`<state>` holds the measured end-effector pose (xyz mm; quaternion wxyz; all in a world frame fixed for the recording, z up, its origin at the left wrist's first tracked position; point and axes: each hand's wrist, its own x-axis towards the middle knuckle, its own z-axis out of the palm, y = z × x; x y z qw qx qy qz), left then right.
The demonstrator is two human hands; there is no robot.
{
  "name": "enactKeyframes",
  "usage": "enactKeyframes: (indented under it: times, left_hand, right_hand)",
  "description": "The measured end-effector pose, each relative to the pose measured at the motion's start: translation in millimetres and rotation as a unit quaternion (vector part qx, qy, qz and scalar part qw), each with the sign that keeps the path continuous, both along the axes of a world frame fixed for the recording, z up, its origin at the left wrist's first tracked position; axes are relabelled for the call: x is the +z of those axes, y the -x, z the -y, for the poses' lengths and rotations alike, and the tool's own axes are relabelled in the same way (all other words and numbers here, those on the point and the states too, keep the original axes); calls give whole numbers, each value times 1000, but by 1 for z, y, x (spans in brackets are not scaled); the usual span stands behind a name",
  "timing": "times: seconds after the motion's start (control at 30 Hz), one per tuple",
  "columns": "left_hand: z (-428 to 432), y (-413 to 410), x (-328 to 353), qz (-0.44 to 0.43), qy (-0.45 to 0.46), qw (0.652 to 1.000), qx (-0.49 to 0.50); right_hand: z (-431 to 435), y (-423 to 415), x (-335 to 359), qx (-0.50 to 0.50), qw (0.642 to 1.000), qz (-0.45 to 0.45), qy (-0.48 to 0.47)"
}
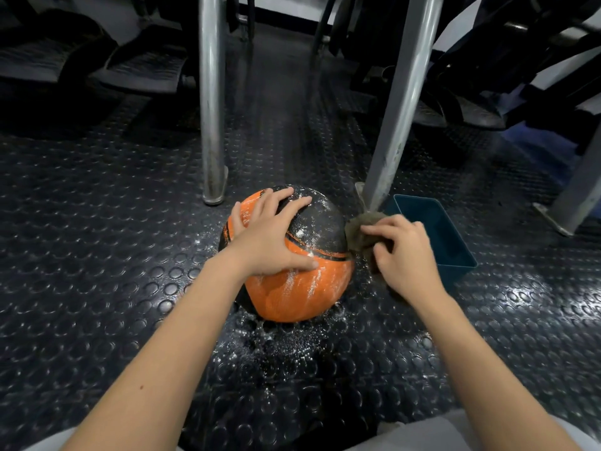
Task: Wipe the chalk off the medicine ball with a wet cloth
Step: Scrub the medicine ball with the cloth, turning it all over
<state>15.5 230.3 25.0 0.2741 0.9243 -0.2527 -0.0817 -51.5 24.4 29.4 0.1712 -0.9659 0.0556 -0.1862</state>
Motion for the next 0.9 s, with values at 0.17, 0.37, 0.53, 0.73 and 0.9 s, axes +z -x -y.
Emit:
enactKeyframes:
  times: [0.17, 0.37, 0.53, 0.73, 0.9]
  left_hand:
    - [1, 0, 1, 5, -2, 1000, 7]
    - [3, 1, 0, 3, -4, 1000, 0]
    - [0, 1, 0, 9, -5, 1000, 7]
    - [3, 1, 0, 6, 1, 1000, 0]
    - [1, 0, 0, 17, -8, 1000, 9]
  right_hand:
    - [-29, 2, -3, 141, 988, 61, -26]
    - [-2, -3, -3, -22, 1000, 8, -5]
    - [-28, -4, 5, 114, 991, 48, -47]
    - [-6, -11, 9, -16, 1000, -12, -20]
    - [-30, -23, 14, 100, 992, 45, -60]
